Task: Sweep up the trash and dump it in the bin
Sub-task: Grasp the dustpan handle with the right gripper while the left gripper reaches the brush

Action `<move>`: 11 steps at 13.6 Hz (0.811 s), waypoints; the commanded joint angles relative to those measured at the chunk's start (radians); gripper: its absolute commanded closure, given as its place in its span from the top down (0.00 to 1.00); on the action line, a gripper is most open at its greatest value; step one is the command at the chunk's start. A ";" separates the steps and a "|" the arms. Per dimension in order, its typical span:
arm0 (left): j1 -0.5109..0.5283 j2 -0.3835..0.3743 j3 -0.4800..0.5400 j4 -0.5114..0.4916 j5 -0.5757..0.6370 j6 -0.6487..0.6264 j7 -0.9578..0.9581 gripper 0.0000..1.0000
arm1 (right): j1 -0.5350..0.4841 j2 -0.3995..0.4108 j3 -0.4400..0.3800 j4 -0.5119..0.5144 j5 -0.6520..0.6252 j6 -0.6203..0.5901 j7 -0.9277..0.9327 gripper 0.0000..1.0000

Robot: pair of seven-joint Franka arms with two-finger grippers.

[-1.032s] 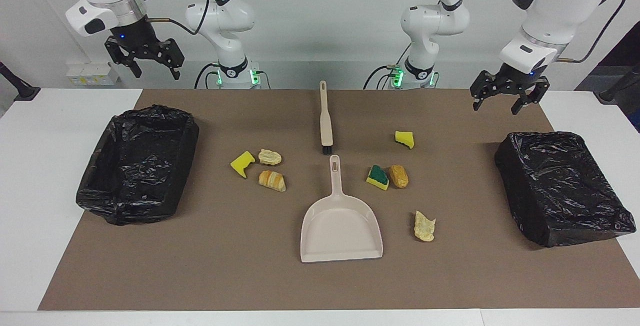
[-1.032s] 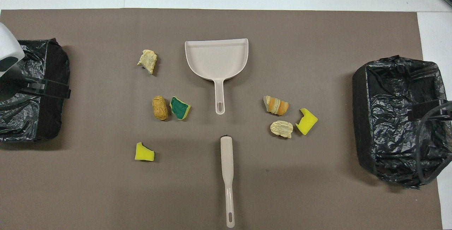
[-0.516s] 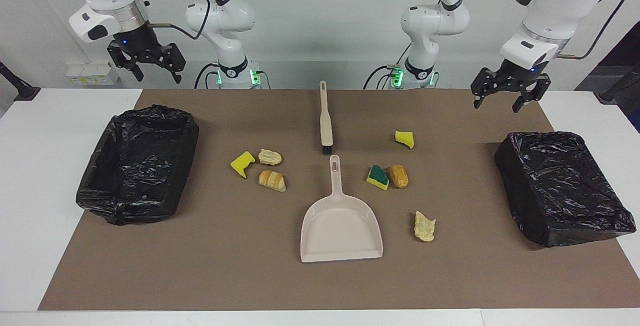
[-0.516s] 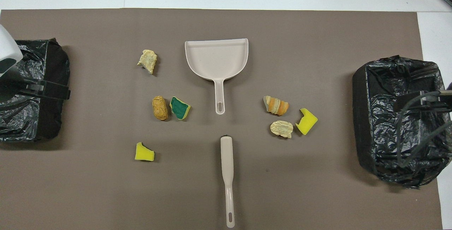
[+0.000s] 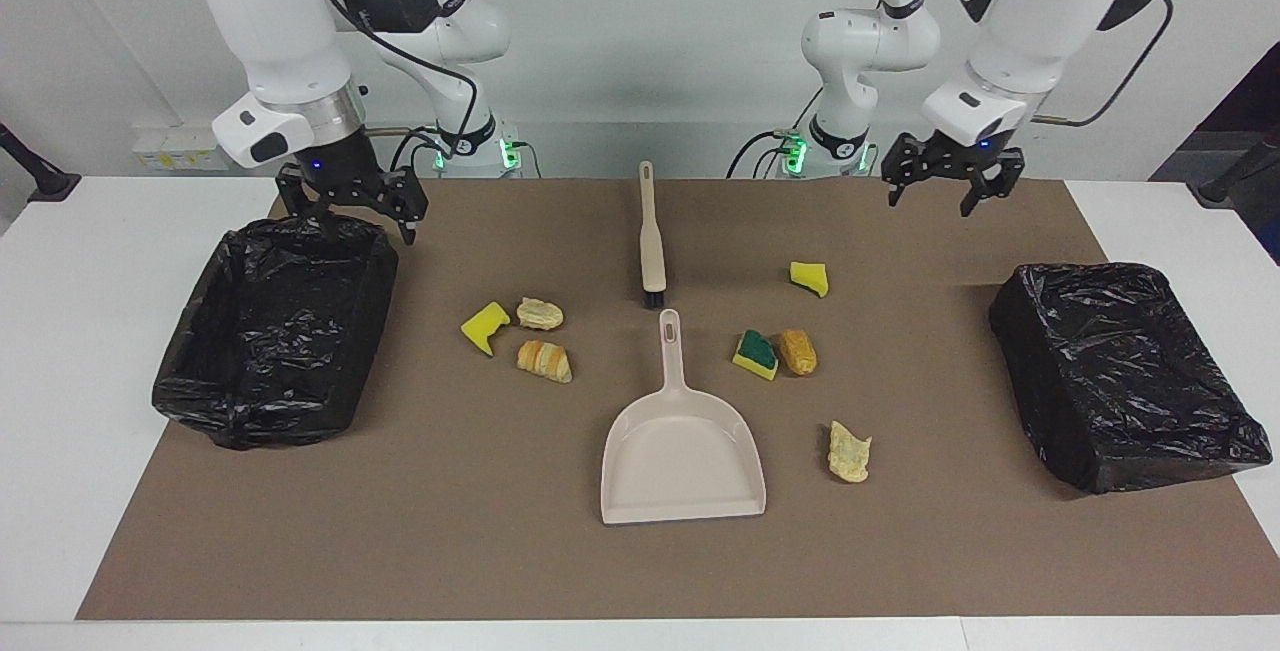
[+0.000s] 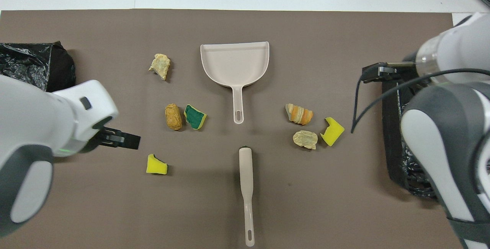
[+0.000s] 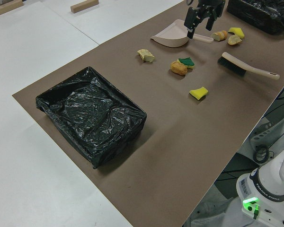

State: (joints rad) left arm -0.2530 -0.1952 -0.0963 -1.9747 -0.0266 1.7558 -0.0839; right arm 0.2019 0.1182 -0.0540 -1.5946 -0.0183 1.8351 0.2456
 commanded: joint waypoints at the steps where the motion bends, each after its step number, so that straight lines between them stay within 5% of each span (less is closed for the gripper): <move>1: -0.162 -0.070 0.015 -0.176 -0.007 0.109 -0.158 1.00 | 0.037 0.173 0.022 0.178 0.029 0.027 0.088 1.00; 6: -0.484 -0.017 0.015 -0.328 -0.018 0.331 -0.572 1.00 | 0.158 0.336 0.111 0.222 0.031 0.203 0.323 1.00; 11: -0.653 0.049 0.015 -0.434 -0.018 0.568 -0.773 1.00 | 0.299 0.483 0.114 0.232 0.018 0.329 0.428 1.00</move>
State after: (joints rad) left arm -0.8541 -0.1661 -0.1033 -2.3873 -0.0332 2.2621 -0.8069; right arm 0.4791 0.5312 0.0584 -1.4039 -0.0006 2.1339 0.6508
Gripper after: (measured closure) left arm 0.000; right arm 0.000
